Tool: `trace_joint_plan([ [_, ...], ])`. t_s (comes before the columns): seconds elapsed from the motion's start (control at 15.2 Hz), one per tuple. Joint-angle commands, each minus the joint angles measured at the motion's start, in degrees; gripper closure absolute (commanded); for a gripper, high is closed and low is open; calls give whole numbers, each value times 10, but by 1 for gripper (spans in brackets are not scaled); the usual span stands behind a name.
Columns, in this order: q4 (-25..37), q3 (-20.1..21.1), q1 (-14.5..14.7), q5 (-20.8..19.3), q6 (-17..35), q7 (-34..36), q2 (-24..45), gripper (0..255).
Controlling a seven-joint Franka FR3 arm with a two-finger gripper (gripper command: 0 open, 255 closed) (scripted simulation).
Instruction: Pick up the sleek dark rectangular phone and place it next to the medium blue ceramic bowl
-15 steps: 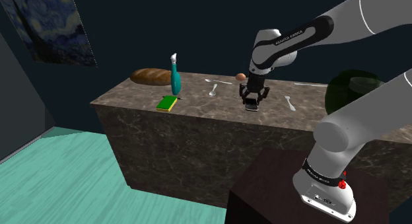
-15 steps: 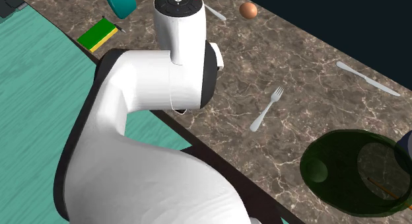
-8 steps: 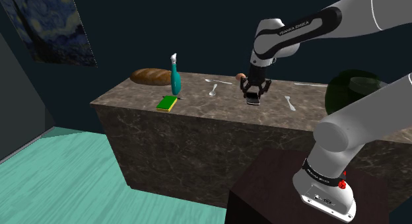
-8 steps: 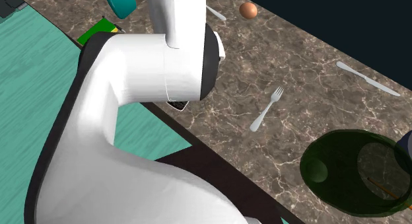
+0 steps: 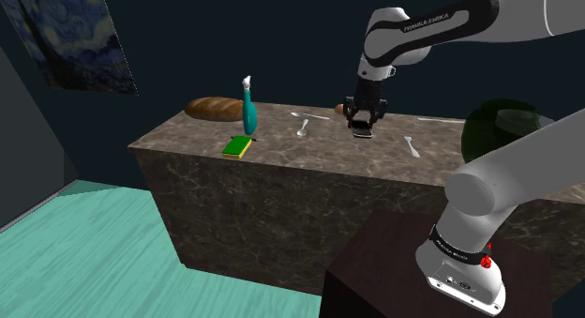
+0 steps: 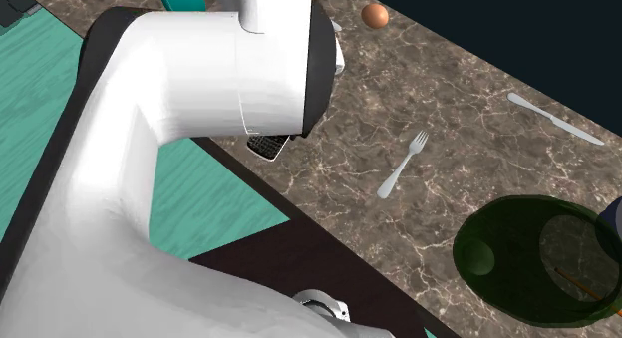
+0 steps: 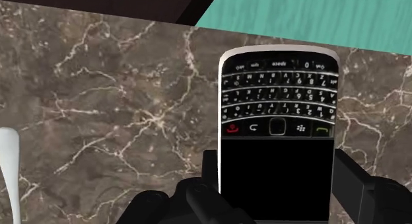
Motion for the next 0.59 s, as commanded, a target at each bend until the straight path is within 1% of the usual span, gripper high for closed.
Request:
trace_joint_plan([
  [0.0,14,0,0,-1,-17,2,-3,255],
  [0.4,56,-2,-1,-3,-65,5,-8,255],
  [0.46,60,-2,-1,-3,-70,5,-9,255],
  [0.53,51,-12,-6,-8,-74,-7,-22,255],
])
